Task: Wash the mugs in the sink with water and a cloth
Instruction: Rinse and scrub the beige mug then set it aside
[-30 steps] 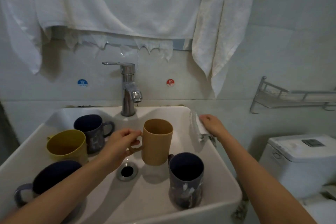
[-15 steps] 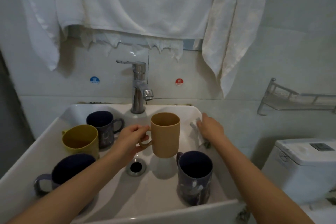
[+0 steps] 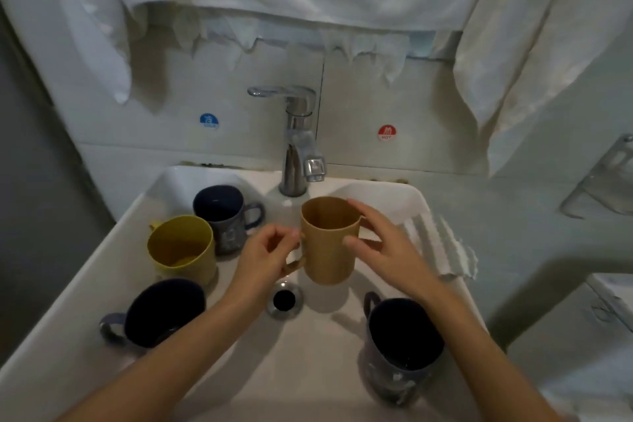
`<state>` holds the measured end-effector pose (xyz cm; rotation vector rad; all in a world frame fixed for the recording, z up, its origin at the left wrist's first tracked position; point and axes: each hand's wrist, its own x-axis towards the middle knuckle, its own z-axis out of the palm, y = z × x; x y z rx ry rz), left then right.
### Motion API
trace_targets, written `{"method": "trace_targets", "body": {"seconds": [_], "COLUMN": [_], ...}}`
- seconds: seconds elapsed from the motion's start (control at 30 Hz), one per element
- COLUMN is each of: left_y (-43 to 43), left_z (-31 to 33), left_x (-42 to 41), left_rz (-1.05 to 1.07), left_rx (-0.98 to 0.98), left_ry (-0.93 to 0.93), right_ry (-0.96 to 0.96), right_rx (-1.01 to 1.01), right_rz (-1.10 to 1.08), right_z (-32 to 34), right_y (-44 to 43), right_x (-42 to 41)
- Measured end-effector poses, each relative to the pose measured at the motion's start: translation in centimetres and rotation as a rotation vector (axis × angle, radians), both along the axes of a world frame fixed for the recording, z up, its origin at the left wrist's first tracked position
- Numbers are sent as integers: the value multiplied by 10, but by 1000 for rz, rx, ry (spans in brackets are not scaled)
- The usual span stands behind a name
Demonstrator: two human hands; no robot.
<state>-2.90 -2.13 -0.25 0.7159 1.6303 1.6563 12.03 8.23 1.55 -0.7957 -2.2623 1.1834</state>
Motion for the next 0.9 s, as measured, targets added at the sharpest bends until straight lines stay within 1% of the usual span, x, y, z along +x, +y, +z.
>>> {"method": "trace_targets", "body": {"seconds": [0.07,0.17,0.3,0.4,0.47,0.53,0.67,0.8,0.9], "left_y": [-6,-16,-23,-27,-28,-26,-4,27,51], "left_z": [6,21,54,87,106,117,129,141,143], "left_x": [6,17,34,47,51,55,66,92,121], "left_rz": [-31,-96,-111,-133,-184,-266,-507,-759,-840], "left_rx": [-16,-18,-77,-115,-143,-156,-145,-110,-83], "left_ry": [36,-42,-52,-112,-127,-83,146,161,159], "right_ry": [13,-19,-45,-17,21,54,78,77,71], "right_rx": [-30,-71,-113,-190,-255,-276,-260,-217,-176], "right_rz": [-25,-81,-164,-250,-293,-345,-368,-423,-452], "right_z": [-3,3,41,70,88,102,117,124,129], "right_y": [-8,-20,-31,-41,-49,-55,-54,-44,-31], "right_x": [2,6,12,28,41,55,86,123,157]}}
